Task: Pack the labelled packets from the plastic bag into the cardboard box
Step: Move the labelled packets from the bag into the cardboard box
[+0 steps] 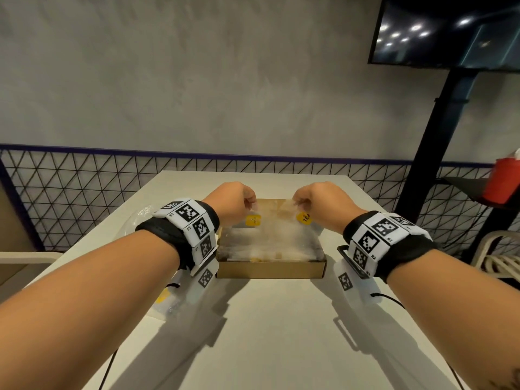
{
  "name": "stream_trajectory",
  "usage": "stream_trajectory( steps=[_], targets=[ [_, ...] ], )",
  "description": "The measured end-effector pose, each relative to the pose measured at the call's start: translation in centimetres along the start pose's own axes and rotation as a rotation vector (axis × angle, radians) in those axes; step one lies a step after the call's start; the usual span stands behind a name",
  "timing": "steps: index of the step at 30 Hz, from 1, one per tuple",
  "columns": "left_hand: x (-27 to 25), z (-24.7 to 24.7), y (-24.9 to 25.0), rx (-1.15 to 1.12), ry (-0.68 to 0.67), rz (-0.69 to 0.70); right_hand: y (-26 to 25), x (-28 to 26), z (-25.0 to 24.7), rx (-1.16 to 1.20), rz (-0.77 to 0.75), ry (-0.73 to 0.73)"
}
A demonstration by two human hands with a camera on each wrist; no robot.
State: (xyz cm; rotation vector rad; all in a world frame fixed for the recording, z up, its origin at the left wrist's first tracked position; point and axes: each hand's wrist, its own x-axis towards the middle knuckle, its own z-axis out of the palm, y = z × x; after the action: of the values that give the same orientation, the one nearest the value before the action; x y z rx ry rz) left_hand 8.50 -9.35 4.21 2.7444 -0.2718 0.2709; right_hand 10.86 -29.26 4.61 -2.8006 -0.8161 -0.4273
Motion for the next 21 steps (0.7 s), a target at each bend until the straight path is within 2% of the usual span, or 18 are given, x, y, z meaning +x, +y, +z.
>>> stream_trajectory(
  steps=[2, 4, 9, 12, 14, 19, 21],
  targets=[
    [0.2, 0.2, 0.1, -0.013, 0.003, -0.003, -0.4, 0.2, 0.3, 0.014, -0.019, 0.038],
    [0.3, 0.4, 0.2, -0.018, -0.004, -0.004, -0.8, 0.3, 0.9, 0.011, -0.037, 0.009],
    [0.5, 1.2, -0.2, 0.025, -0.072, -0.013, -0.8, 0.1, 2.0, -0.012, 0.009, -0.259],
    [0.5, 1.6, -0.8, 0.066, -0.111, -0.027, -0.1, 0.0, 1.8, -0.03, 0.048, -0.322],
    [0.5, 1.6, -1.0, 0.042, -0.094, -0.032, 0.1, 0.0, 1.4, -0.042, 0.037, -0.3],
    [0.8, 0.9, -0.3, -0.061, 0.032, -0.013, 0.0, 0.9, -0.2, -0.022, 0.018, -0.039],
    [1.0, 0.8, -0.1, -0.084, 0.058, -0.011, 0.0, 1.5, -0.4, -0.027, 0.033, 0.008]
  ],
)
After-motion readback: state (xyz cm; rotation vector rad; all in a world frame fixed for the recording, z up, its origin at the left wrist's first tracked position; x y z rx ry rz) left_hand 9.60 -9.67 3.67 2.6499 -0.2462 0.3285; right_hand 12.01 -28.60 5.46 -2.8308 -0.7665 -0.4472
